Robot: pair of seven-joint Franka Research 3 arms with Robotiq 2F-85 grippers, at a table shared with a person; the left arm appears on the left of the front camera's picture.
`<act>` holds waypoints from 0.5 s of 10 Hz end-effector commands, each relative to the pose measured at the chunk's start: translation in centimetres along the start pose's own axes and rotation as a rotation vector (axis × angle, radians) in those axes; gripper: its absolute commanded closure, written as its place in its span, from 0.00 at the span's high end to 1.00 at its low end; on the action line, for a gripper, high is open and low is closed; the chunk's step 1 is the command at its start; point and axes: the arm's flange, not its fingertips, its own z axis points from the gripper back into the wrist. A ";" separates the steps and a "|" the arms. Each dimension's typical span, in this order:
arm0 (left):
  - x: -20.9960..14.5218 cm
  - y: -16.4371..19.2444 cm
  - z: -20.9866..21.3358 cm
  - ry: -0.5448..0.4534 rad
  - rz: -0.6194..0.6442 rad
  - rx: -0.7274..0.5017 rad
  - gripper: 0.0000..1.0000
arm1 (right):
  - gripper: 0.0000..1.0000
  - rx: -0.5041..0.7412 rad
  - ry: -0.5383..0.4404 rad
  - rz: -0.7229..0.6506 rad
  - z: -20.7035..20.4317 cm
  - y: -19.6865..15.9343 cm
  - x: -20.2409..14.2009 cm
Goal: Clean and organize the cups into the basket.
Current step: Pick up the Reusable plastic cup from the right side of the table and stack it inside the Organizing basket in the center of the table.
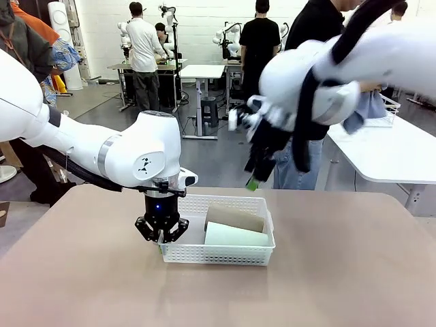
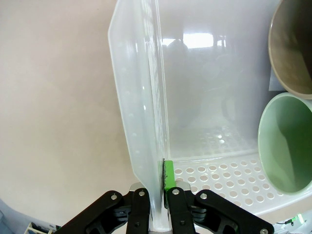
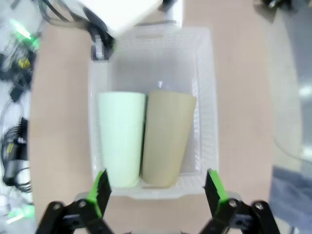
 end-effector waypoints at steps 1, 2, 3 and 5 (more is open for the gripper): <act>-0.1 0.0 -0.2 0.002 -0.005 0.005 0.00 | 1.00 0.014 -0.194 -0.034 4.4 3.5 -8.8; -0.1 0.0 -0.2 0.002 -0.005 0.005 0.00 | 1.00 0.017 -0.244 -0.077 5.7 4.2 -12.1; -0.1 0.0 -0.2 0.002 -0.005 0.005 0.00 | 1.00 0.010 -0.268 -0.114 6.3 4.5 -15.5; -0.1 0.0 -0.2 0.002 -0.005 0.005 0.00 | 1.00 0.007 -0.350 -0.197 7.1 4.3 -23.3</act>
